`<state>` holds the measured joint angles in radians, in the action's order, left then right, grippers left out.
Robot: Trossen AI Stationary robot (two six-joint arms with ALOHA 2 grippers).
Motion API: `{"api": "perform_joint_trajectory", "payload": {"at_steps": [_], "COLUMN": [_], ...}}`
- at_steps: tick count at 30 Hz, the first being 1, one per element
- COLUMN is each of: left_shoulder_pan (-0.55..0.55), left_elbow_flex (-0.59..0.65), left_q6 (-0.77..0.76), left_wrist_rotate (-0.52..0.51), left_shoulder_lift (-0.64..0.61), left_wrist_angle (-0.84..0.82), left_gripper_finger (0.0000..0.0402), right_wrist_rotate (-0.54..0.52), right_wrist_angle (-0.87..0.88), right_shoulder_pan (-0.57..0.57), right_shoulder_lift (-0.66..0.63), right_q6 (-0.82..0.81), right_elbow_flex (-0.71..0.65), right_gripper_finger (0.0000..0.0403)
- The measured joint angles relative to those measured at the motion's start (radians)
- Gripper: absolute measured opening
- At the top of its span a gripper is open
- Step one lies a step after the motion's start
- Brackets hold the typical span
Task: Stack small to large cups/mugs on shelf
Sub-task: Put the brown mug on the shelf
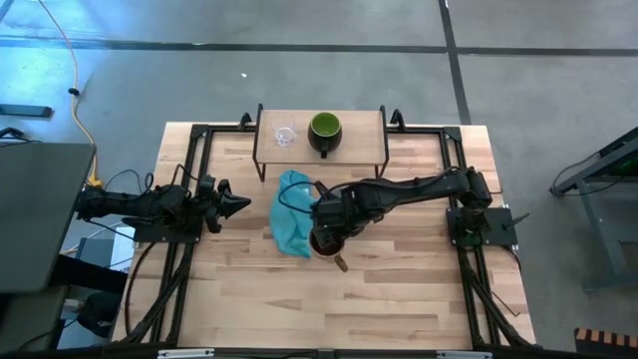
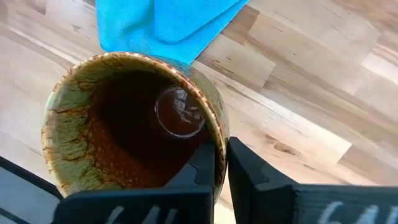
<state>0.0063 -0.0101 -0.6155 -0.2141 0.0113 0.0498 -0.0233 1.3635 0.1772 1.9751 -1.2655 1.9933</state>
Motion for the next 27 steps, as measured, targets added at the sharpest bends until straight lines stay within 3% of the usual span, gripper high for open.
{"api": "perform_joint_trajectory", "payload": {"at_steps": [9,18,27], "left_shoulder_pan": [0.0,0.0,0.0], "left_elbow_flex": [0.0,0.0,0.0], "left_q6": [0.0,0.0,0.0], "left_wrist_rotate": [0.068,0.072,0.072], "left_shoulder_lift": [0.0,0.0,0.0], "left_wrist_angle": [0.0,0.0,0.002], "left_gripper_finger": [0.0001,0.0001,0.0001], "right_wrist_rotate": [-0.027,-0.052,-0.08], "right_wrist_angle": [0.071,0.202,0.209], "right_shoulder_pan": [0.0,-0.014,-0.052], "right_shoulder_lift": [0.0,0.0,-0.032], "right_q6": [-0.071,-0.089,-0.067], "right_elbow_flex": [0.058,0.172,0.219], "right_gripper_finger": [0.0,0.0,0.0]}}
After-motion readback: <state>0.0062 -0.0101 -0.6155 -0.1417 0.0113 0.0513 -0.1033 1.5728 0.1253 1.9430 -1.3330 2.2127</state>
